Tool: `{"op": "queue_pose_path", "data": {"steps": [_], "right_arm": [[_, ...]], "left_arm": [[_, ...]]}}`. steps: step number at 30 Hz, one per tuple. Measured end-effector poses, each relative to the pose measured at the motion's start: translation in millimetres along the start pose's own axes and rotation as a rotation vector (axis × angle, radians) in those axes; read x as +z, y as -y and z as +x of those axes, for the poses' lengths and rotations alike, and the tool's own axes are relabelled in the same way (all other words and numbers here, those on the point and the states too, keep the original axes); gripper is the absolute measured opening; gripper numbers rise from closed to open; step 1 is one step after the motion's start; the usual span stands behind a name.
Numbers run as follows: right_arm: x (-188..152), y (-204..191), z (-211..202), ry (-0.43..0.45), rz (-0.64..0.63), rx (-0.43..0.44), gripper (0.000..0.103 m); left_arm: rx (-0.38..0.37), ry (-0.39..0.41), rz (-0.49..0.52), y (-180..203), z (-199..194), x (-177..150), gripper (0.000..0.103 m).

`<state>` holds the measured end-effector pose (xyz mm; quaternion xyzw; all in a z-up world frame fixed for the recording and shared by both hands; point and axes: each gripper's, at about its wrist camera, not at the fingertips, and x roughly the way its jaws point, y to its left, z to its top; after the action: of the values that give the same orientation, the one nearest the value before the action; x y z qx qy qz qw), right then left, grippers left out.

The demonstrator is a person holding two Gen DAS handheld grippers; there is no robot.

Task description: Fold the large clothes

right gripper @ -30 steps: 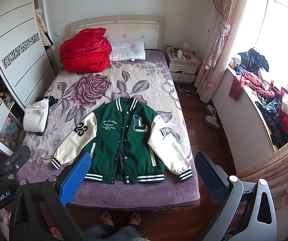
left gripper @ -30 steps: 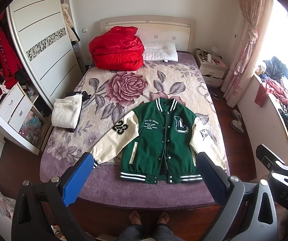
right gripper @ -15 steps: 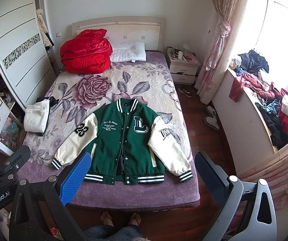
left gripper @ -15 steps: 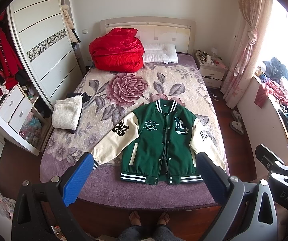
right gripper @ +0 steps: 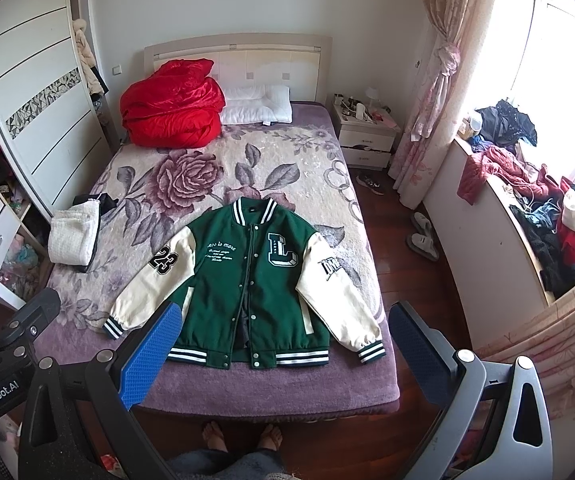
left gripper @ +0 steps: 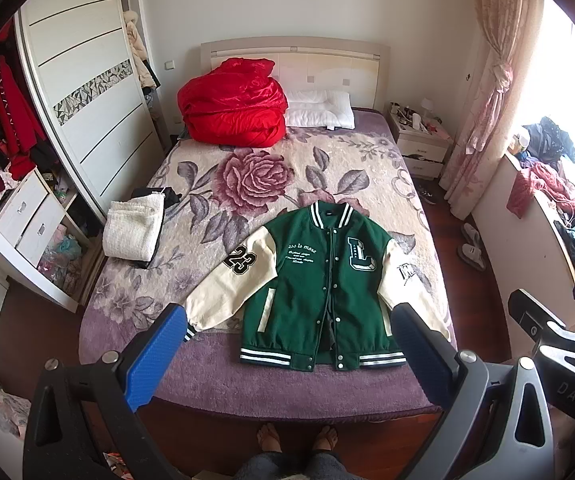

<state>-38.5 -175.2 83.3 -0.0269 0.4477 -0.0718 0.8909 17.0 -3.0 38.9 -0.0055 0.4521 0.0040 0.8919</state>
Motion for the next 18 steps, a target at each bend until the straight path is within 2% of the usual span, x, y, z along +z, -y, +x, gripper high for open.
{"op": "queue_pose_path", "data": {"steps": [15, 18], "right_arm": [[6, -7, 1, -0.005, 0.010, 0.002, 0.103], [13, -7, 10, -0.014, 0.049, 0.011, 0.103]], "left_arm": [[-0.002, -0.001, 0.001, -1, 3, 0, 0.103], [0.012, 0.011, 0.009, -4, 18, 8, 0.103]]}}
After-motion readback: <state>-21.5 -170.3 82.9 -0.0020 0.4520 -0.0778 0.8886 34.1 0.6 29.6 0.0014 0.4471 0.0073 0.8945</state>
